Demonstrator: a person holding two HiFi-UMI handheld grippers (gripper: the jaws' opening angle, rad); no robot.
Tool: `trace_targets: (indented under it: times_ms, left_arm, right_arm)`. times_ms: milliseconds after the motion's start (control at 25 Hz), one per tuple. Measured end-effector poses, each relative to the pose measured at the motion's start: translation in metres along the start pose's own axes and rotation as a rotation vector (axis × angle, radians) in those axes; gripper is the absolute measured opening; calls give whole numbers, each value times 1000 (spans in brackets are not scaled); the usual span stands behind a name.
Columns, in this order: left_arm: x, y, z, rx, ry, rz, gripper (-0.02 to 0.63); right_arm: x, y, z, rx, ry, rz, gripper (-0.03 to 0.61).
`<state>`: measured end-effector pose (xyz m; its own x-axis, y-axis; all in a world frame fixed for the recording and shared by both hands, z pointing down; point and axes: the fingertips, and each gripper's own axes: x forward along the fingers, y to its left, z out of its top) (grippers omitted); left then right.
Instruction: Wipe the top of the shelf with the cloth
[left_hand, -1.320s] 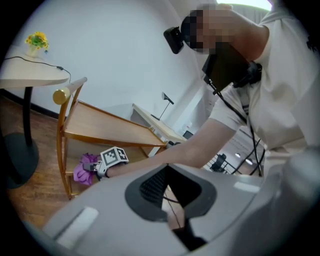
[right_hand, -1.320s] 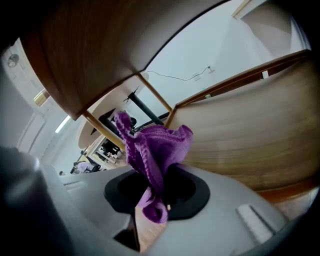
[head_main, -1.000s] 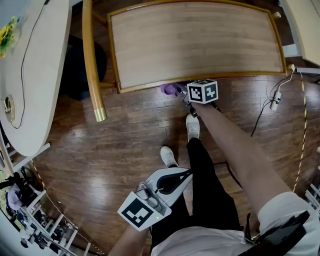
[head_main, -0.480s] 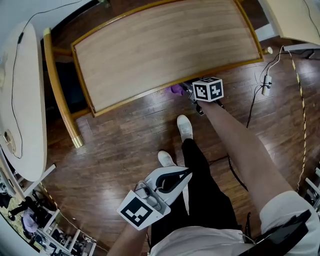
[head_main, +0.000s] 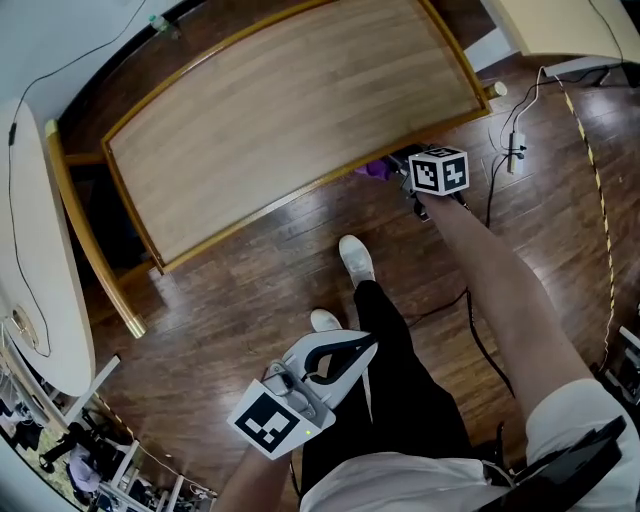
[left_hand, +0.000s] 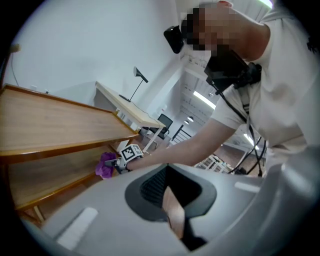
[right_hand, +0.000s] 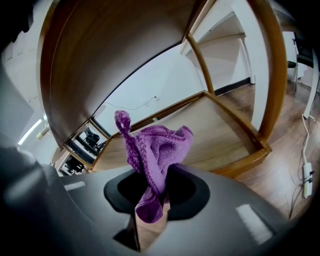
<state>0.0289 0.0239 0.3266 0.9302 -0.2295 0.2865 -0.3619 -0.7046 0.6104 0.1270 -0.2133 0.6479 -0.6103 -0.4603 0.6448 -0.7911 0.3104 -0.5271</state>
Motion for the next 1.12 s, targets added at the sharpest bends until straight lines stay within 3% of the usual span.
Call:
trace_targets:
  times_ms: [320, 520, 760, 880, 1000, 1120]
  left_arm:
    - [19, 2, 4, 4, 30, -28, 18]
    - [18, 3, 1, 0, 40, -18, 18]
    - [2, 4, -2, 0, 8, 24, 18]
    - [-14, 5, -6, -1, -17, 59, 18]
    - [-34, 3, -16, -4, -37, 117, 18]
    - [-56, -2, -29, -24, -60, 137, 18]
  right_arm:
    - [-37, -64, 16, -20, -8, -113, 97]
    - [-62, -101, 20, -35, -14, -229, 95]
    - [-79, -112, 19, -109, -35, -342, 95]
    - [-80, -82, 27, -129, -107, -306, 95]
    - [-59, -15, 24, -167, -148, -174, 95]
    - [-38, 67, -3, -245, -127, -41, 95]
